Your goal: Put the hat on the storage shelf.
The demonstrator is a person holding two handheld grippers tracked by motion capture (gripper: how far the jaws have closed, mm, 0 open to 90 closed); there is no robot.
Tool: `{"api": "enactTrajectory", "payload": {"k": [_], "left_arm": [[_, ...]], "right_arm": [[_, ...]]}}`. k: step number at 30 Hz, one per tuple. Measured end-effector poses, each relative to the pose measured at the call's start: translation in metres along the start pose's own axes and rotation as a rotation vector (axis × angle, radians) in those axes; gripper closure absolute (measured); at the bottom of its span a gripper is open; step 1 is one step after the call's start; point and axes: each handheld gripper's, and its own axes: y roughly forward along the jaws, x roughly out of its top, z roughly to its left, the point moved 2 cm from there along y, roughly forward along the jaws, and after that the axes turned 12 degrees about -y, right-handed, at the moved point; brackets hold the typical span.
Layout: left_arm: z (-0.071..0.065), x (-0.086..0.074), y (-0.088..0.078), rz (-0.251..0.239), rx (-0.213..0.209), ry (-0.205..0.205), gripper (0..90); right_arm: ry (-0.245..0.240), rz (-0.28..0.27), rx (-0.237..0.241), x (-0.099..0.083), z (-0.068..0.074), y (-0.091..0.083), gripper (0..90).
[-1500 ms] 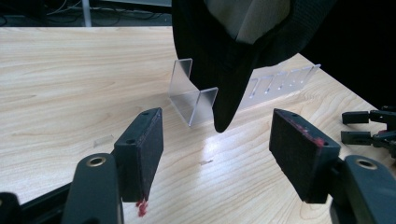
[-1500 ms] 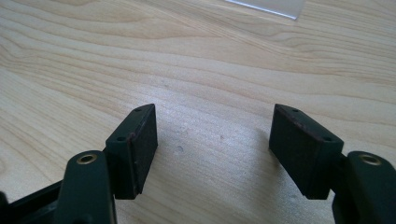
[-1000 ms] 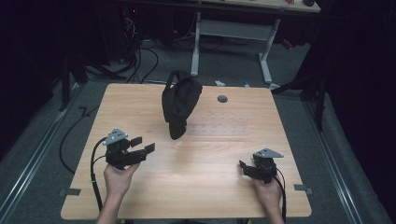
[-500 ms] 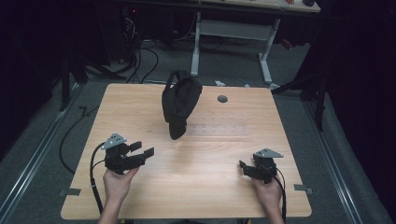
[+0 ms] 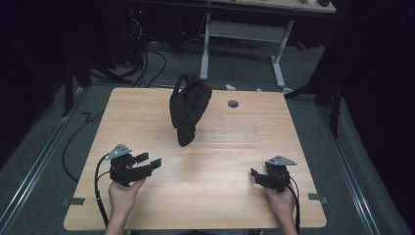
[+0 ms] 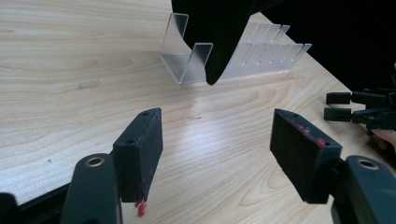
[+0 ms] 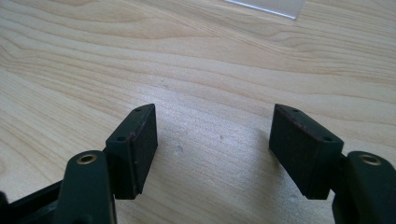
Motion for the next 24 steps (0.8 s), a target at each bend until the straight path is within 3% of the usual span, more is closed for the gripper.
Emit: {"api": "enactTrajectory", "payload": {"k": [19, 24], "left_arm": [[0.013, -0.019, 0.008, 0.048, 0.045, -0.019, 34.6], [0.015, -0.025, 0.01, 0.058, 0.058, -0.005, 34.7]], "right_arm": [[0.0, 0.0, 0.0, 0.0, 0.0, 0.0, 32.6], [0.0, 0.0, 0.0, 0.0, 0.0, 0.0, 32.6]]}}
